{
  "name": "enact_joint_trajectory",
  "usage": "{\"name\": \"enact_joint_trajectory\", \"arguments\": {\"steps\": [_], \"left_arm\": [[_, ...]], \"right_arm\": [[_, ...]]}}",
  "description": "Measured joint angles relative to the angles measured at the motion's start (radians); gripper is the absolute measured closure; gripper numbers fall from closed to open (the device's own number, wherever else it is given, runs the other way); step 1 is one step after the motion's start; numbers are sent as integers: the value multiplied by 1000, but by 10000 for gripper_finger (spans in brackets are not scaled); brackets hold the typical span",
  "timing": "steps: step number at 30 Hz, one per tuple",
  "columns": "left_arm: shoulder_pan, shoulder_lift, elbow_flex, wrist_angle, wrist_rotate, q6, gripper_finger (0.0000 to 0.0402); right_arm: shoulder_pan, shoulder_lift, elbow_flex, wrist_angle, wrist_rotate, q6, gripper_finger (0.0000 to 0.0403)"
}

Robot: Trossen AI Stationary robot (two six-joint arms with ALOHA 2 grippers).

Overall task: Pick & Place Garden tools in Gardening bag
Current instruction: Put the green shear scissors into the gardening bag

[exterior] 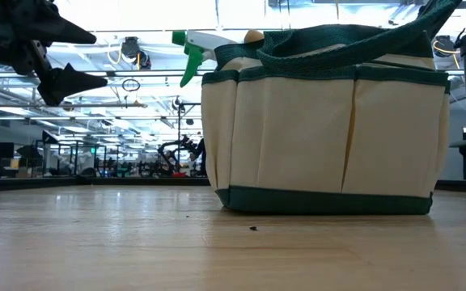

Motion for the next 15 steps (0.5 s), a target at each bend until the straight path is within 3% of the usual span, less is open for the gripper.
{"name": "enact_joint_trajectory", "arguments": {"steps": [10, 15], "left_arm": [[0, 0, 0, 26, -54, -98, 27], [0, 2, 0, 100, -54, -101, 27]], "right_arm": [[10, -42, 32, -127, 80, 30, 366], [47, -110, 105, -251, 205, -11, 366]]}}
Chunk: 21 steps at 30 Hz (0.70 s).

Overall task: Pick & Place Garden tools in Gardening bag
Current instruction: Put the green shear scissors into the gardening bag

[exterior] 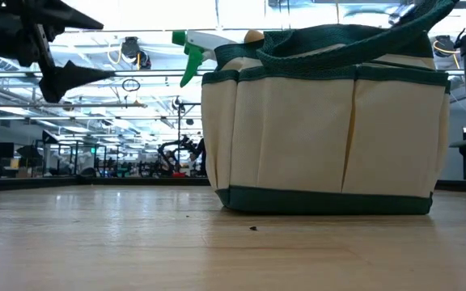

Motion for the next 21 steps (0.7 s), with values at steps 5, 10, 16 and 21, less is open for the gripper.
{"name": "enact_joint_trajectory", "arguments": {"steps": [5, 10, 16, 21], "left_arm": [[0, 0, 0, 96, 0, 2, 27], [0, 0, 0, 195, -8, 3, 27], [0, 0, 0, 271, -9, 4, 27], [0, 0, 0, 278, -9, 6, 27]], "right_arm": [[58, -62, 97, -103, 103, -61, 366], [123, -95, 227, -157, 215, -113, 366], [209, -96, 395, -146, 372, -268, 366], [280, -94, 484, -41, 512, -474, 366]]}}
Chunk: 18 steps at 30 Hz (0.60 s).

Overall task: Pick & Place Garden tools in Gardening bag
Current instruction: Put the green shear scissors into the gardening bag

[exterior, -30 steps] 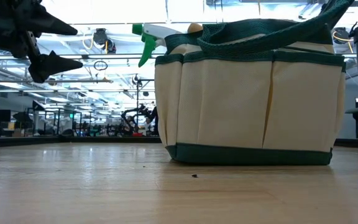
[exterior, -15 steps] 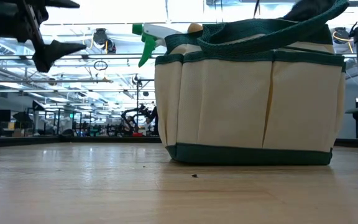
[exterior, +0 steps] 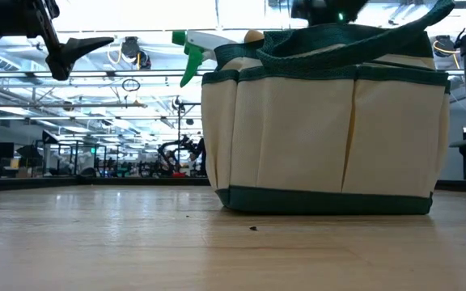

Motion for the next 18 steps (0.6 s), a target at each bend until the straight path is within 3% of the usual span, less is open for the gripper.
{"name": "enact_joint_trajectory", "arguments": {"steps": [12, 18], "left_arm": [[0, 0, 0, 151, -120, -7, 27], [0, 0, 0, 198, -170, -11, 27]], "right_arm": [[150, 11, 28, 573, 340, -666, 366], [210, 20, 28, 829, 381, -970, 366]]}}
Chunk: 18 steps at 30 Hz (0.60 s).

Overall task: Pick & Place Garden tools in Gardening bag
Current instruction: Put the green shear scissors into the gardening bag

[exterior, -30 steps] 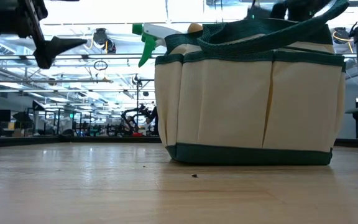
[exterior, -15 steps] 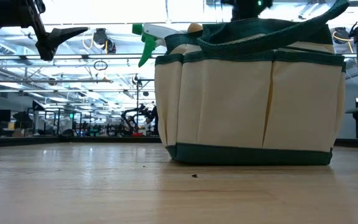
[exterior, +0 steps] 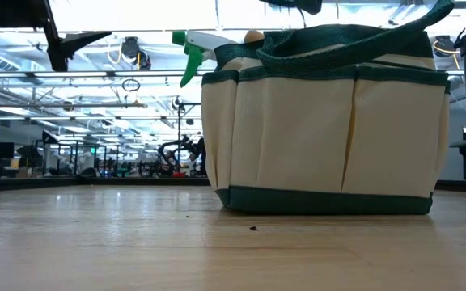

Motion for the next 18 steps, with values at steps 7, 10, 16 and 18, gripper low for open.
{"name": "enact_joint_trajectory", "arguments": {"steps": [7, 10, 16, 18], "left_arm": [[0, 0, 0, 9, -37, -38, 27], [0, 0, 0, 9, -45, -54, 27], [0, 14, 32, 5, -64, -72, 27], [0, 34, 67, 4, -63, -58, 27]], "right_arm": [[56, 7, 1, 104, -32, -215, 366], [71, 15, 0, 95, -57, -233, 366], [89, 46, 0, 101, -116, -285, 366], [93, 56, 1, 94, -129, -285, 366]]}}
